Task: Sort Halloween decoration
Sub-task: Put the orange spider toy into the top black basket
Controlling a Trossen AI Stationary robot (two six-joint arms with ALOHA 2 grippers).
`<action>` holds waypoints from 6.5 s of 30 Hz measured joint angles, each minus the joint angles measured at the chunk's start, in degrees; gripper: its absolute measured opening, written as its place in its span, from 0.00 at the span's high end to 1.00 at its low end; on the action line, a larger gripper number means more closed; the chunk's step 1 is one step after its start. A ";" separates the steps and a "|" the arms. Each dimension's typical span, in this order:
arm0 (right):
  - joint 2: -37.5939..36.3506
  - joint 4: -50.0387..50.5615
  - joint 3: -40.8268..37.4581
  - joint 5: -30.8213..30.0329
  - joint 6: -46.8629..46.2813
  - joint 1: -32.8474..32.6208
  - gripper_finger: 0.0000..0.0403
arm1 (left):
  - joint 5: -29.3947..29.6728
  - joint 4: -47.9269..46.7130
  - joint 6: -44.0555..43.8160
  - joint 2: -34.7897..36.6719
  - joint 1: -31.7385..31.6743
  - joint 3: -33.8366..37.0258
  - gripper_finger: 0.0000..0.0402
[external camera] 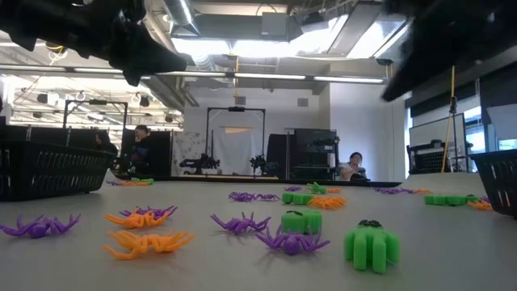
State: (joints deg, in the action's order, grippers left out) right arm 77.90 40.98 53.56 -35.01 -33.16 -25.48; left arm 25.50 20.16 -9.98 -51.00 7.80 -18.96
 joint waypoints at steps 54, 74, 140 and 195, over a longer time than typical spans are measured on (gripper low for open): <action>14.40 -20.91 -0.19 26.88 21.83 36.69 0.98 | 0.13 -0.42 -0.44 0.02 -0.75 0.02 1.00; 13.52 -56.82 0.00 39.17 21.90 20.47 1.00 | -16.11 11.89 1.07 -7.02 -0.47 0.02 1.00; 13.50 -60.06 0.02 38.27 24.67 20.64 0.80 | -16.10 17.15 5.46 -27.82 -0.07 -10.23 1.00; 13.30 -50.28 0.01 31.06 24.69 20.62 0.57 | -17.15 -91.08 -35.15 -4.80 9.37 -34.77 0.90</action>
State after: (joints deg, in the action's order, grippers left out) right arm 91.20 -9.30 53.57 -3.95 -8.47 -4.86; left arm 8.35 -70.92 -45.13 -55.81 17.17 -53.74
